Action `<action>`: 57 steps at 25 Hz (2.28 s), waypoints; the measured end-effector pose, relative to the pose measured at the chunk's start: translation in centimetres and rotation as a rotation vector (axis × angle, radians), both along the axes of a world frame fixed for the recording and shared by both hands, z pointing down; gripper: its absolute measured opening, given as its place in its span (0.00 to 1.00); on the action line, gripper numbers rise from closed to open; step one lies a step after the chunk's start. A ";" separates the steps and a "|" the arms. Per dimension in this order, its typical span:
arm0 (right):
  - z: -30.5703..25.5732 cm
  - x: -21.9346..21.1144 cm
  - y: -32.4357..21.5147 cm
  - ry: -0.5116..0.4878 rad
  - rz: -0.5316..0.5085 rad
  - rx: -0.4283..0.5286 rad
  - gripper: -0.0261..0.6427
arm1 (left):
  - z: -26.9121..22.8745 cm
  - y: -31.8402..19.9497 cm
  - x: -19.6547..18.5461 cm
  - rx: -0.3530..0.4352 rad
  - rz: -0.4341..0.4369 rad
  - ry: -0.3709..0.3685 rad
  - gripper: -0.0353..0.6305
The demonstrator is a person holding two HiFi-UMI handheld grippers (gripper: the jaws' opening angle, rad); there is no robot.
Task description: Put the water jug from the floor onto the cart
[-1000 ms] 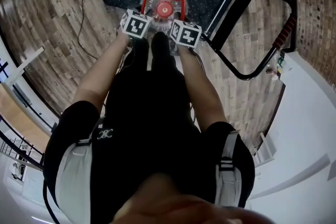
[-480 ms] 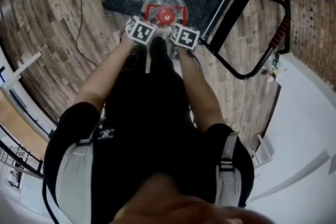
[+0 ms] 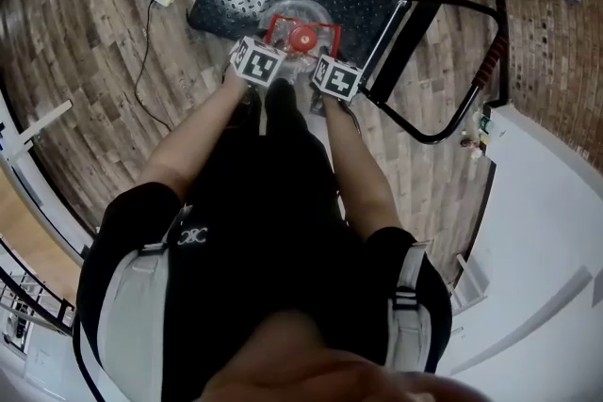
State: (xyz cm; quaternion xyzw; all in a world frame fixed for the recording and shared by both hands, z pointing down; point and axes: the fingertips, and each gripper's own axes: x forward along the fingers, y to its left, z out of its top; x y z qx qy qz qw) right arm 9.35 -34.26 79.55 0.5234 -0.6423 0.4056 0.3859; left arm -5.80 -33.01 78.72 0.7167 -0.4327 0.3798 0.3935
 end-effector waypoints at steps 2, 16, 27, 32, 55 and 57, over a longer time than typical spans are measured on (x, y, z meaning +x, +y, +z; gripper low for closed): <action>-1.1 0.0 0.2 0.028 -0.018 0.033 0.24 | -0.8 -0.2 -0.6 0.013 -0.015 -0.003 0.29; -13.1 -1.7 -4.8 -0.032 -0.047 0.319 0.06 | -10.0 -4.1 -1.5 0.172 -0.047 -0.026 0.06; -25.1 -3.5 -11.4 -0.142 -0.065 0.578 0.06 | -21.0 -11.4 -0.6 0.417 -0.075 0.032 0.06; -28.5 -3.6 -11.7 -0.194 -0.066 0.632 0.06 | -24.6 -12.4 -0.2 0.444 -0.123 0.114 0.06; -30.7 -1.1 -11.6 -0.245 -0.019 0.645 0.06 | -27.3 -12.4 -1.9 0.465 -0.196 0.101 0.06; -30.6 -0.9 -11.5 -0.241 -0.010 0.645 0.06 | -27.4 -12.4 -1.9 0.475 -0.189 0.092 0.06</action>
